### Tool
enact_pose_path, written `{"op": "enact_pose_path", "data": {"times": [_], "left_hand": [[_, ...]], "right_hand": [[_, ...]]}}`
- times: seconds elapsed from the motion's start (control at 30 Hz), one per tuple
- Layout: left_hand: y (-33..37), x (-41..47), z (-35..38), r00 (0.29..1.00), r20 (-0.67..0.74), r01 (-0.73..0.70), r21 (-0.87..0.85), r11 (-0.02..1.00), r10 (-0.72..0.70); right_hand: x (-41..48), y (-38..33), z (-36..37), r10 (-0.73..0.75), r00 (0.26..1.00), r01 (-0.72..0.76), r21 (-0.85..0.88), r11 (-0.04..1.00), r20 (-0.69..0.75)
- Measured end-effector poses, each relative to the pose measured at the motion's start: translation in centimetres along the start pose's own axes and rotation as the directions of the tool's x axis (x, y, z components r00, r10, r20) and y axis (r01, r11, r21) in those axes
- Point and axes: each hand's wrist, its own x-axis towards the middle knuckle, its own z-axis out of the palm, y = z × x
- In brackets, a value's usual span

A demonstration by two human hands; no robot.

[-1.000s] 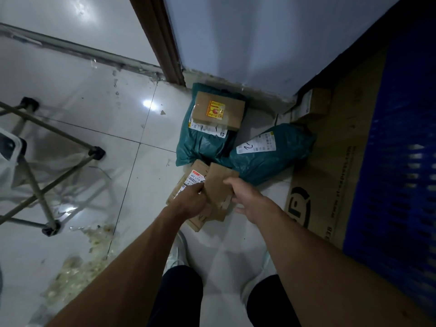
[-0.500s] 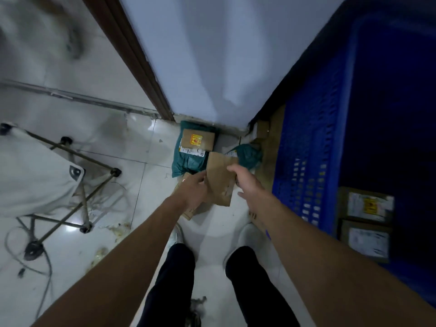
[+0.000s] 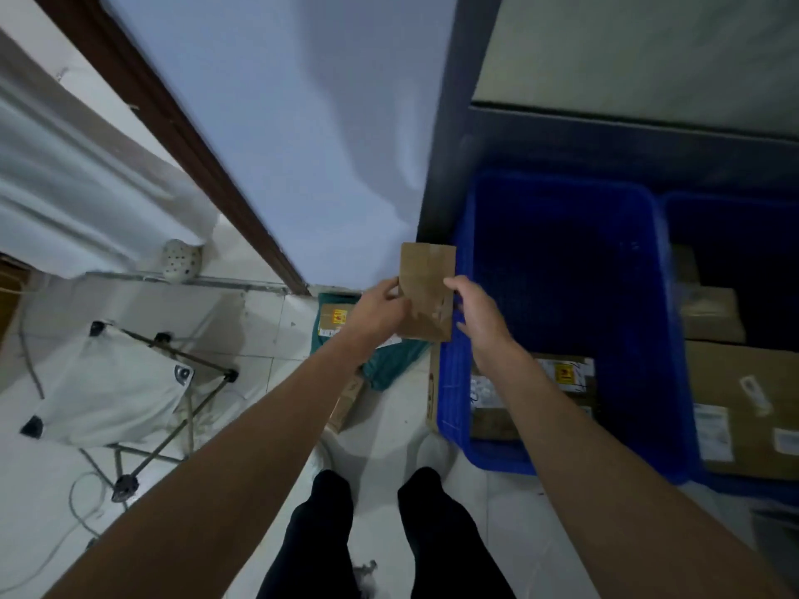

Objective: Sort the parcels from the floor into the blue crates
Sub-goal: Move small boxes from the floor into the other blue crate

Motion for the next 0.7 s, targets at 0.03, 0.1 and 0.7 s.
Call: {"op": "enact_pose_path", "data": {"times": [0.03,0.1,0.7], "left_hand": [[1.2,-0.8,0.9,1.0,0.009,-0.008,-0.003,1.0,0.008],[3.7,-2.5,2.6,0.999,0.0,-0.039,0.006,0.999,0.039],[9.4,-2.8,10.4,0.996,0.037,-0.089,0.08,0.993,0.086]], "right_hand": [[-0.6,-0.4,-1.1,-0.02,1.0,0.021,0.004,1.0,-0.013],[-1.3,-1.0,-3.3,-0.056,0.998,0.057,0.027,0.998,-0.022],[-4.8,-2.9,-13.5,-0.098,0.992,0.112,0.201,0.973,-0.076]]}}
